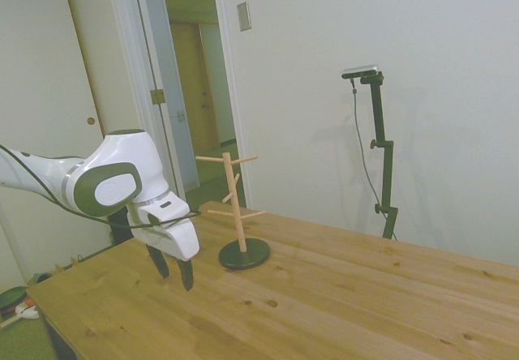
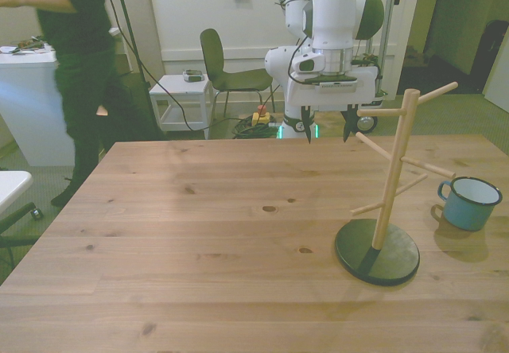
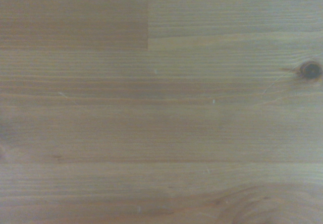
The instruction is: Hang the mug
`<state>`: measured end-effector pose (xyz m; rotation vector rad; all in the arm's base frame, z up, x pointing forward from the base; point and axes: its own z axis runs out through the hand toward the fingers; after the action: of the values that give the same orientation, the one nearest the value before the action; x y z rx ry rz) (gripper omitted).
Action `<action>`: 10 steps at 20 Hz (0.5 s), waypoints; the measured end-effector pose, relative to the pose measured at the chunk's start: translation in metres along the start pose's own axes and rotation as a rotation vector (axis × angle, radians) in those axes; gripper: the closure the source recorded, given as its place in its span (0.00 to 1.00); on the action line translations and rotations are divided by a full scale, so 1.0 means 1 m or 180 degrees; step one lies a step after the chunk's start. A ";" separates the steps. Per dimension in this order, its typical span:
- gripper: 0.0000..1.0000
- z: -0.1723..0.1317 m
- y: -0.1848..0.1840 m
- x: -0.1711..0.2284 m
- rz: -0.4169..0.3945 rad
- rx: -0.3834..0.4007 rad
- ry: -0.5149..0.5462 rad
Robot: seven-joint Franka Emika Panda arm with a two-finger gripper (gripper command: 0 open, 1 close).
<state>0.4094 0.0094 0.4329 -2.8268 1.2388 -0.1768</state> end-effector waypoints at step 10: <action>0.00 -0.022 -0.046 -0.029 -0.0362 0.0065 0.0136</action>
<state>0.4209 0.0619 0.4562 -2.8918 1.0771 -0.2546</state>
